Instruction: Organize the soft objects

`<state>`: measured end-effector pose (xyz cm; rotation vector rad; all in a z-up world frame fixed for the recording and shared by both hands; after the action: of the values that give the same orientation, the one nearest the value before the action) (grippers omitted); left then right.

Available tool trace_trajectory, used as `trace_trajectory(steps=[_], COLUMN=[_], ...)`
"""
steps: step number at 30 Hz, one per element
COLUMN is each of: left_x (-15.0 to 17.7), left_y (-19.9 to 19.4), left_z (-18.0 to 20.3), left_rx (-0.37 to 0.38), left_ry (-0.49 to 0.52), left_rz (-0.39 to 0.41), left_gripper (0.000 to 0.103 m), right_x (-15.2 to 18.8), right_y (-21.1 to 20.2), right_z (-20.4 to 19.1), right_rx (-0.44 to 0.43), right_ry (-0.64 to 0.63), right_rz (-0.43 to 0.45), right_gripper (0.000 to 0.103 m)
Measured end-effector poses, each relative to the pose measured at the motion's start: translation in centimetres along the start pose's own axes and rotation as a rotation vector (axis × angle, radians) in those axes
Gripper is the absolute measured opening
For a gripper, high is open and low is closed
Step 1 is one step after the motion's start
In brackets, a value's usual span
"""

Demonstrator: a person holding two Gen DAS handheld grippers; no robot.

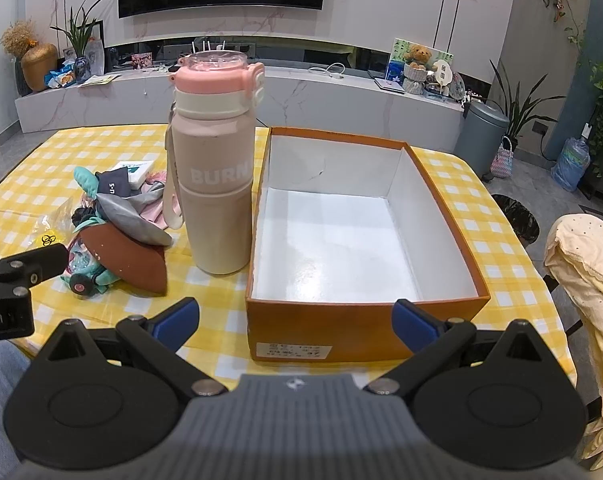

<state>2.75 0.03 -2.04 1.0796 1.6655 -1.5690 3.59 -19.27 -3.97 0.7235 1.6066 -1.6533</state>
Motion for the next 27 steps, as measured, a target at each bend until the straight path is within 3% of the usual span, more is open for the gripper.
trace_trajectory(steps=[27], left_x=[0.3], left_y=[0.16], left_z=[0.33], left_rx=[0.024], left_ry=[-0.004], left_rz=[-0.01], left_gripper=[0.103], right_x=[0.05], right_y=[-0.1], right_z=[-0.12], right_rx=[-0.018], right_ry=[0.008], right_rz=[-0.013], right_gripper=[0.1])
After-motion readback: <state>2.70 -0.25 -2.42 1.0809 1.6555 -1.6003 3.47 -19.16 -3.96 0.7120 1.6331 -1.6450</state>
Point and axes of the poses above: each gripper's, at about its wrist camera, not at the fingertips, and y roughly the way its jaws point, z to its right, x to its underside, the point moved 4 cm from there along y, roughly the way its jaws point, and after that the axes turned 7 degrees about z, right-handed, at the moved point
